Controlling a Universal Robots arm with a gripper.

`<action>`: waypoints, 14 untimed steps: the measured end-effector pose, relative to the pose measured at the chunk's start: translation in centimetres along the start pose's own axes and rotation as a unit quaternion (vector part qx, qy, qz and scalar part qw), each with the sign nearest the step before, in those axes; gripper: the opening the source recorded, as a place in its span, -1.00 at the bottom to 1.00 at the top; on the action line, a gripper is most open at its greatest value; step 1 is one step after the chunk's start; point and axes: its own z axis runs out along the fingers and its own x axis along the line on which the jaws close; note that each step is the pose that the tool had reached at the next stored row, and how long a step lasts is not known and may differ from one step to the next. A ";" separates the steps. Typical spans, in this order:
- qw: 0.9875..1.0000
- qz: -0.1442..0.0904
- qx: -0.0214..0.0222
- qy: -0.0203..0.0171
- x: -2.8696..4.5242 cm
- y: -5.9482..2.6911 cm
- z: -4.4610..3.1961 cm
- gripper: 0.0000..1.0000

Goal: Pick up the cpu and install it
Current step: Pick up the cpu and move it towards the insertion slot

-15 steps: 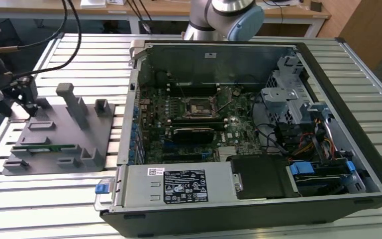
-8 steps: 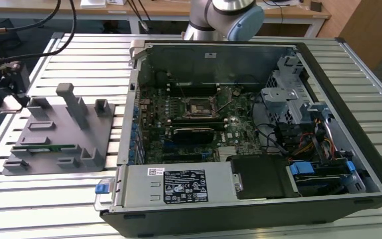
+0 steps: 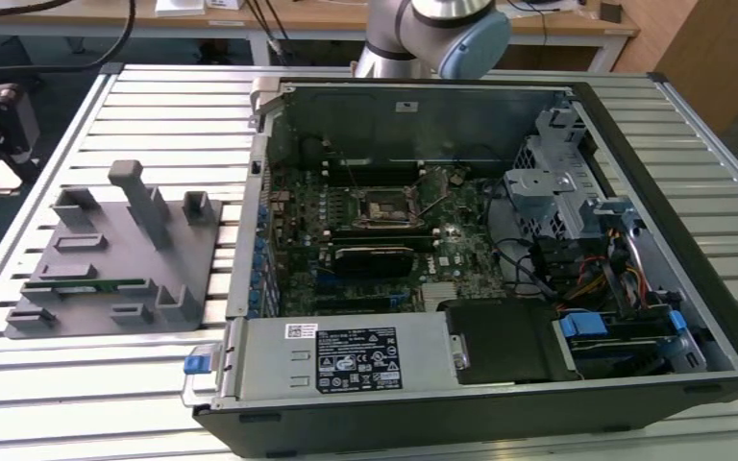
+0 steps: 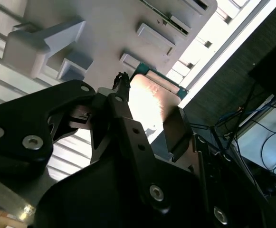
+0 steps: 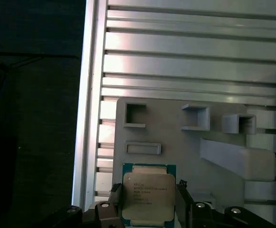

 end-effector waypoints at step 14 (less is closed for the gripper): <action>1.000 0.000 0.000 0.000 -0.06 0.36 -6.34 0.06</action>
